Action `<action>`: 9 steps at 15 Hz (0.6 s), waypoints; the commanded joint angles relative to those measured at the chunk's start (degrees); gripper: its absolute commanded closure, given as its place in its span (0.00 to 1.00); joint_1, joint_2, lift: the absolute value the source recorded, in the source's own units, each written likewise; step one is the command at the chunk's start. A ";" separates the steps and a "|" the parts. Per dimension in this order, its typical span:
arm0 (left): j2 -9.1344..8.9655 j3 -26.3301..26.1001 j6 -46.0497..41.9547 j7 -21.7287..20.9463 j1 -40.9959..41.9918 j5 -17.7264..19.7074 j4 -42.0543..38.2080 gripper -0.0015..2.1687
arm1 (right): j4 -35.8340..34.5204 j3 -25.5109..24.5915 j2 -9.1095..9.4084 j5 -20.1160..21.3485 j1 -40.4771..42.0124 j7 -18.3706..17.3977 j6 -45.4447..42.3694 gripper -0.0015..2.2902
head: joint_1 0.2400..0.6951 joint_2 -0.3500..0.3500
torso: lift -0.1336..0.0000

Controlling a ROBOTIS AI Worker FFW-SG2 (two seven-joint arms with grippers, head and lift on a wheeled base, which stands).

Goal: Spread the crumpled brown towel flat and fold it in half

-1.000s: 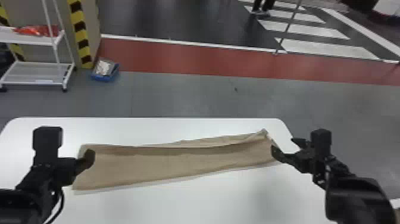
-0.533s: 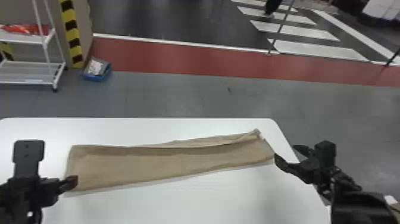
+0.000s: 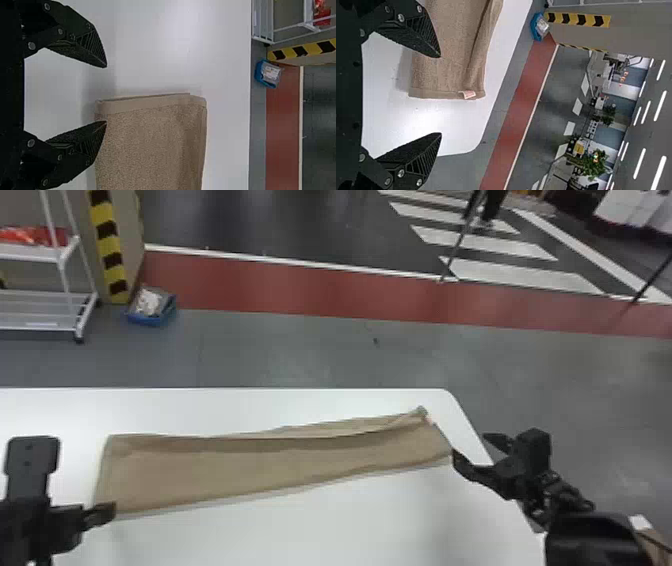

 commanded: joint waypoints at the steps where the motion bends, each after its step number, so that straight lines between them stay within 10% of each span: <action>1: -0.09 -0.37 -0.02 -0.11 -0.54 0.00 1.19 0.21 | 0.96 0.09 -0.18 1.79 -0.37 -0.53 -1.59 0.09 | 1.00 0.08 | 1.00; 6: -0.44 -1.07 -0.37 -0.29 -0.98 0.00 2.07 0.35 | 1.13 -0.52 -0.53 1.52 -0.02 -0.53 -3.17 0.09 | 1.00 0.06 | 1.00; 9: -0.09 -0.46 1.91 -0.20 0.25 0.00 -1.19 0.63 | 1.13 -0.70 -0.53 1.43 0.07 -0.53 -3.35 0.09 | 1.00 0.06 | 1.00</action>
